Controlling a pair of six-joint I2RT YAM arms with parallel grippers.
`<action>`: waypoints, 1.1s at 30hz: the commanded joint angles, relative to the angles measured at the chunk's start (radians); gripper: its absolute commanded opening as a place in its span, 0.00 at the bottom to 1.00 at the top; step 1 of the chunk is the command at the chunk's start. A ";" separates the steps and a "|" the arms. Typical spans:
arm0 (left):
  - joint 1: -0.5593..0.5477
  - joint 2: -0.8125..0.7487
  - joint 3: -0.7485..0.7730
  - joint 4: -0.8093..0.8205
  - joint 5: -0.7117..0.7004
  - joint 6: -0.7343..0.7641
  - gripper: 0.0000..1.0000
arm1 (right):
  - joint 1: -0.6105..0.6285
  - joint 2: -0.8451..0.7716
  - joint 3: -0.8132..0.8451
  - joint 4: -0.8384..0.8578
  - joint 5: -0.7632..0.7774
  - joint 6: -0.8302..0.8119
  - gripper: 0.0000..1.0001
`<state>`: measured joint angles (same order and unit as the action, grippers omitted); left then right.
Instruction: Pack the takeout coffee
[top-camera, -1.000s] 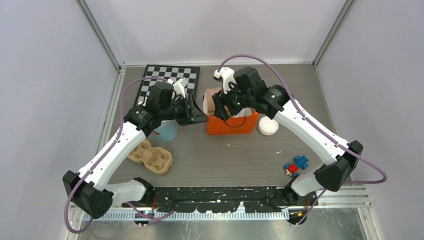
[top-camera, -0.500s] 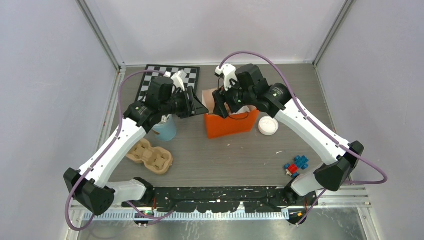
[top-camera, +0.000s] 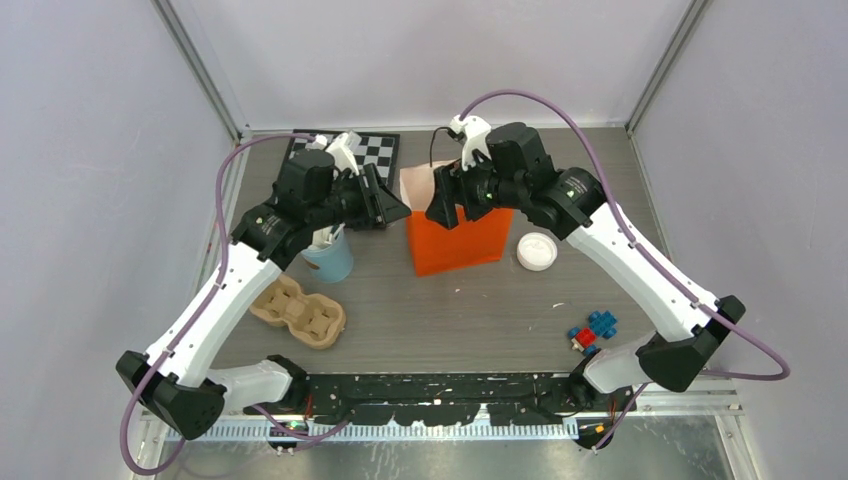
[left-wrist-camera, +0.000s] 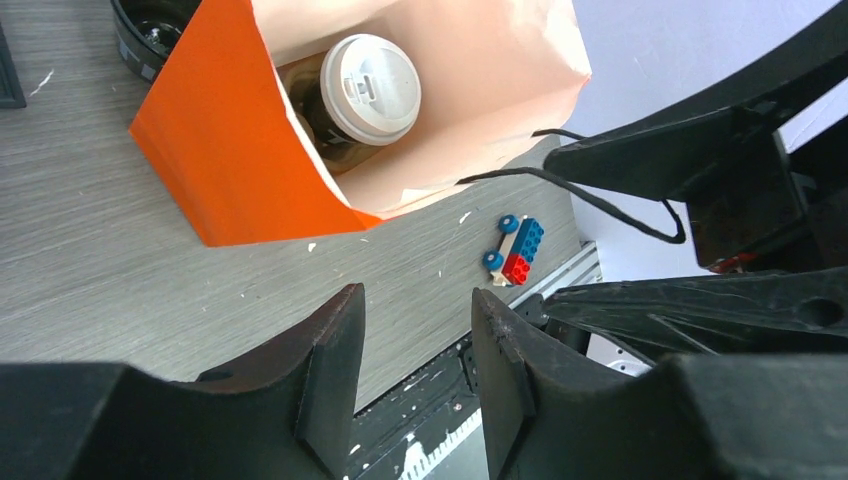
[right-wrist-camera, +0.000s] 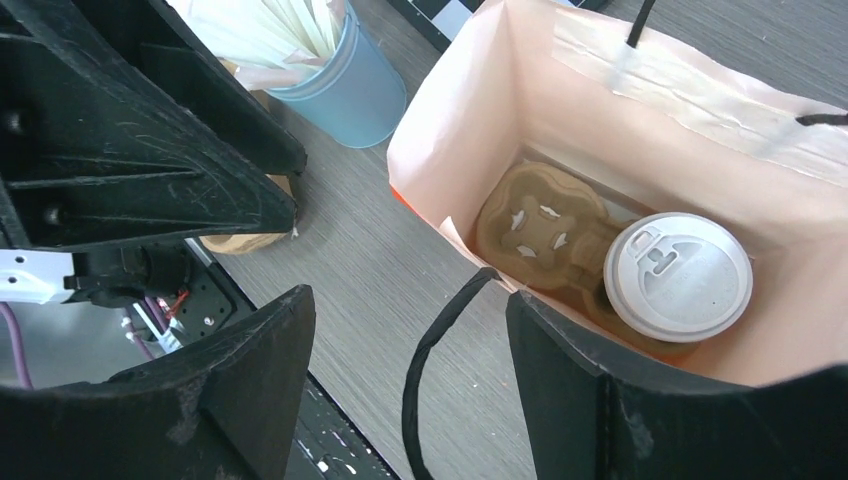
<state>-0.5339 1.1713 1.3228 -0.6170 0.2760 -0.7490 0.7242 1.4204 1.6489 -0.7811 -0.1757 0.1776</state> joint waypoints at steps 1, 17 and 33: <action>0.008 -0.012 0.048 -0.005 -0.027 0.020 0.45 | -0.003 -0.053 0.036 0.047 0.022 0.039 0.75; 0.008 -0.110 0.166 -0.315 -0.425 0.127 1.00 | -0.003 -0.206 -0.006 0.127 0.041 0.069 0.92; 0.088 0.108 0.174 -0.395 -0.365 0.363 0.60 | -0.003 -0.564 -0.285 0.126 0.190 0.045 0.88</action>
<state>-0.4595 1.2877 1.5410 -1.0477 -0.1303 -0.4358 0.7242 0.9058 1.3689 -0.6811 0.0051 0.2554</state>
